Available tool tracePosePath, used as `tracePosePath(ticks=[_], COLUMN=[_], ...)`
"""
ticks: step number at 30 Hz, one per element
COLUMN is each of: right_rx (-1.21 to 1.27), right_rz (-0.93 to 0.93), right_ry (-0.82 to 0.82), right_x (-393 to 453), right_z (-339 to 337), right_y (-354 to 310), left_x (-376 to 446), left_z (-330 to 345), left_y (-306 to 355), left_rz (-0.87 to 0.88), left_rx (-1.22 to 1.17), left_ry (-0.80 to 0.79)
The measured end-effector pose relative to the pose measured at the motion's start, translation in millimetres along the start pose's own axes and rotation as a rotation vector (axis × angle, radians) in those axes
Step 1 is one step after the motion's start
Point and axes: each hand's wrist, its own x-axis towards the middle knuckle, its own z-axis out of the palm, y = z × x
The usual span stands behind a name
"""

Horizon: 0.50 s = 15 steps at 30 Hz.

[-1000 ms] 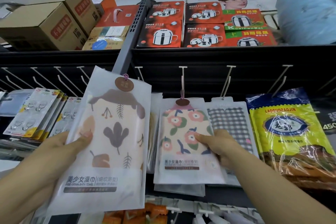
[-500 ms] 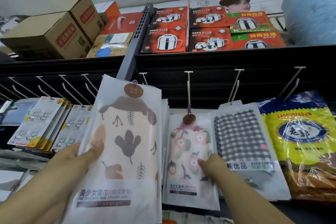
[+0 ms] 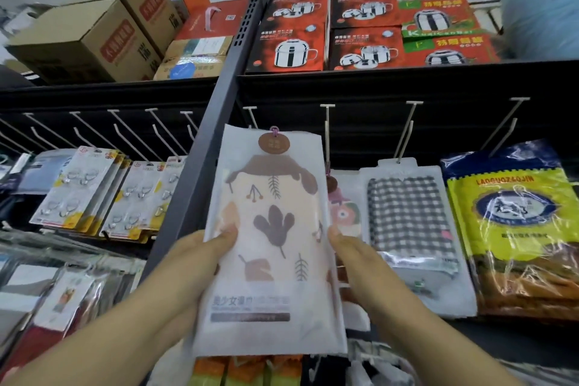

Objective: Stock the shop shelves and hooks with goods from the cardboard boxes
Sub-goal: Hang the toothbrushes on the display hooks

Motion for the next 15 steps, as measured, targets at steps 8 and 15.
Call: tracePosePath(ticks=[8,15], right_rx=[0.168,0.218], right_rz=[-0.032,-0.031], right_ry=[0.03,-0.021], right_x=[-15.2,-25.7], right_z=[-17.3,-34.4], right_y=[-5.1,-4.6], left_x=[1.9,6.0], left_z=[27.4,15.4], left_y=[-8.3,12.0], left_rz=[0.001,0.1], left_rx=[0.155,0.232], left_ry=[-0.075,-0.113])
